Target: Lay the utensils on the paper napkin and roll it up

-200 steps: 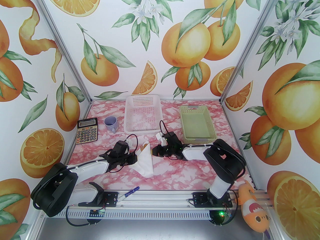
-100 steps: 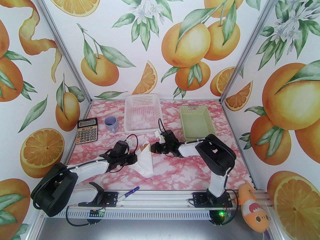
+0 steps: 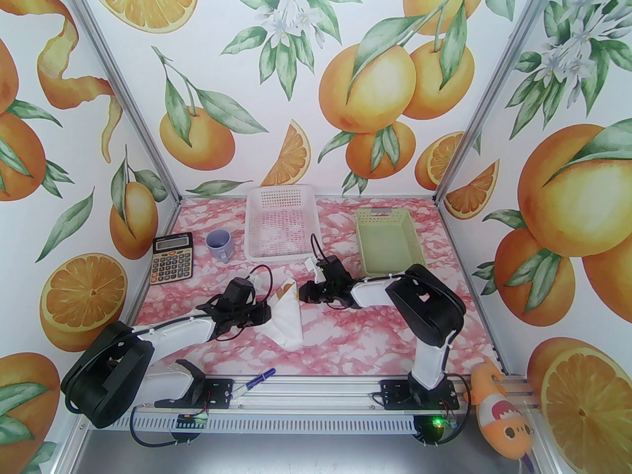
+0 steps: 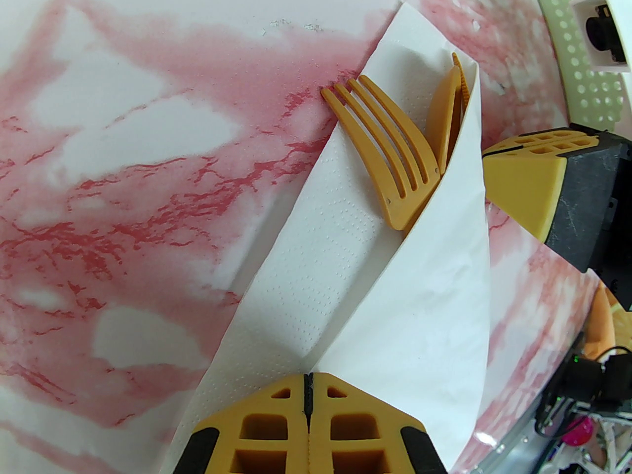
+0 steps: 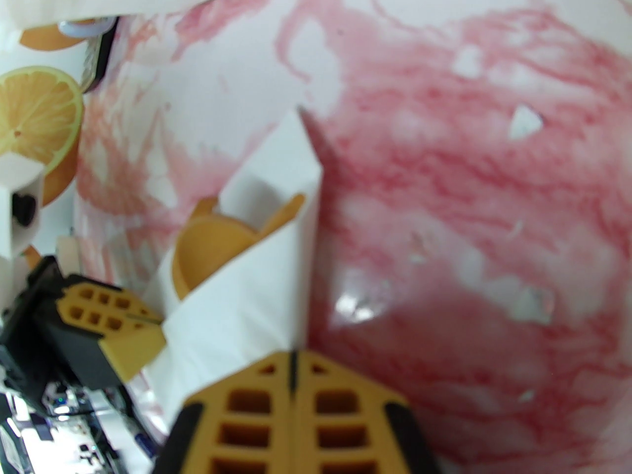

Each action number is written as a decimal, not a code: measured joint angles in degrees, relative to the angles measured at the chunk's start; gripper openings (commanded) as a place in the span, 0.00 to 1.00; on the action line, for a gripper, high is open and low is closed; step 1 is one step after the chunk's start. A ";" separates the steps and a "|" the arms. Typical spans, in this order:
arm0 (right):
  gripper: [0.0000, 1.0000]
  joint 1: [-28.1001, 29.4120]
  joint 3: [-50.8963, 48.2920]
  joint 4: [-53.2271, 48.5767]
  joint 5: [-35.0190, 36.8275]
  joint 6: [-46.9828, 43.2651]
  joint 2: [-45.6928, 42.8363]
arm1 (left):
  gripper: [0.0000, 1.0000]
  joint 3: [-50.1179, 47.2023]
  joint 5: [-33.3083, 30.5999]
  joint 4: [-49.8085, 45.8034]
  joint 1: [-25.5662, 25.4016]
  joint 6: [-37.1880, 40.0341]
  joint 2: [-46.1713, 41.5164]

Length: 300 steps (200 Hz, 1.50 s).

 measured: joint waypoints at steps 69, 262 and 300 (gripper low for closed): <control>0.00 0.11 -0.04 -3.89 -0.04 0.13 -6.01 | 0.00 0.07 -0.15 -0.04 -0.04 0.00 0.02; 0.00 2.69 -1.64 -6.67 0.42 1.38 -3.43 | 0.00 0.44 -0.61 -0.70 -0.28 0.17 0.13; 0.00 2.73 -1.64 -9.49 0.50 1.38 -5.38 | 0.00 0.44 -0.61 -0.68 -0.31 0.20 0.13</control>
